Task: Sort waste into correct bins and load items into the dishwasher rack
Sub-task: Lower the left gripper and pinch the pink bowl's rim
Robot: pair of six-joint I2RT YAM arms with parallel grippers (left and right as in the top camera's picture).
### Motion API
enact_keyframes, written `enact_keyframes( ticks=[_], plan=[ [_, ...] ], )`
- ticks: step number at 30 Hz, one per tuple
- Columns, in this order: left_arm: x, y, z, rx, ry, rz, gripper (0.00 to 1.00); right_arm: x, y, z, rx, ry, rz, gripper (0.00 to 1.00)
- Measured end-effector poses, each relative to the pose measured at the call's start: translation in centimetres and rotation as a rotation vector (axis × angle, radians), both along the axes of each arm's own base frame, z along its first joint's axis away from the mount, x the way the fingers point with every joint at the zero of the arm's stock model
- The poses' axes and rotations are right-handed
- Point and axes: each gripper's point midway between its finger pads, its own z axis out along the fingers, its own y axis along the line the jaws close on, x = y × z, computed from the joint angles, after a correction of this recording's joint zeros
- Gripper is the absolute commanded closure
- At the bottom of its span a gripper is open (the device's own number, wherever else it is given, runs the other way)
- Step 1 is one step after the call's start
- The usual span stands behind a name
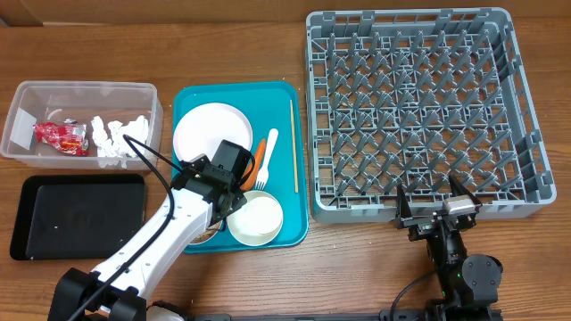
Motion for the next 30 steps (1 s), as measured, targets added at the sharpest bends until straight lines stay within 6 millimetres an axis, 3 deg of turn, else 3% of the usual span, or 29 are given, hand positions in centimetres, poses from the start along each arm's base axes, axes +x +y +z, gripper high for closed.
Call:
enact_keyframes(
  ticks=[23, 30],
  plan=[
    [-0.5, 0.6, -0.8, 0.026, 0.005, 0.003, 0.71, 0.0, 0.0, 0.0, 0.0, 0.0, 0.0, 0.0],
    [-0.4, 0.7, -0.9, 0.028, -0.005, 0.004, 0.77, 0.0, 0.0, 0.0, 0.0, 0.0, 0.0, 0.0]
  ],
)
